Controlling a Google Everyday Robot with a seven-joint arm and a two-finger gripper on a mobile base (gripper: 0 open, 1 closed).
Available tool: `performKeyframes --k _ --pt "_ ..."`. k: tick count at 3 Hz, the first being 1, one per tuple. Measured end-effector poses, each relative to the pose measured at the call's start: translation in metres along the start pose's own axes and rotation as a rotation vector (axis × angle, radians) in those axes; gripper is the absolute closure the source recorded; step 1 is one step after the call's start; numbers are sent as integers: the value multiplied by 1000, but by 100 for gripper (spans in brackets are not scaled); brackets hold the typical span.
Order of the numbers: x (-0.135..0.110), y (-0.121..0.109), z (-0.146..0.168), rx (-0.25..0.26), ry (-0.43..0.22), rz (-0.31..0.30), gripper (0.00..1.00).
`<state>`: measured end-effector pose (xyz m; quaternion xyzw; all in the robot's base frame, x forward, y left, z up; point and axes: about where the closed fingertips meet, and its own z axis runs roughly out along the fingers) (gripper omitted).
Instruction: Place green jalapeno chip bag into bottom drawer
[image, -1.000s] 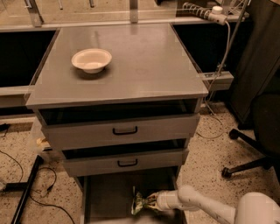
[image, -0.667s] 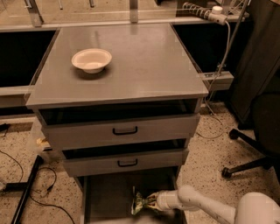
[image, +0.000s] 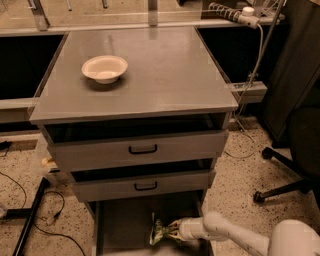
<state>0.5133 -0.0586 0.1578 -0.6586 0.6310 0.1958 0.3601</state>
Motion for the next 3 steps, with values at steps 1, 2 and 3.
performKeyframes --k 1,2,3 --pt "0 0 0 0 0 0 11" --pt "0 0 0 0 0 0 0" --pt "0 0 0 0 0 0 0"
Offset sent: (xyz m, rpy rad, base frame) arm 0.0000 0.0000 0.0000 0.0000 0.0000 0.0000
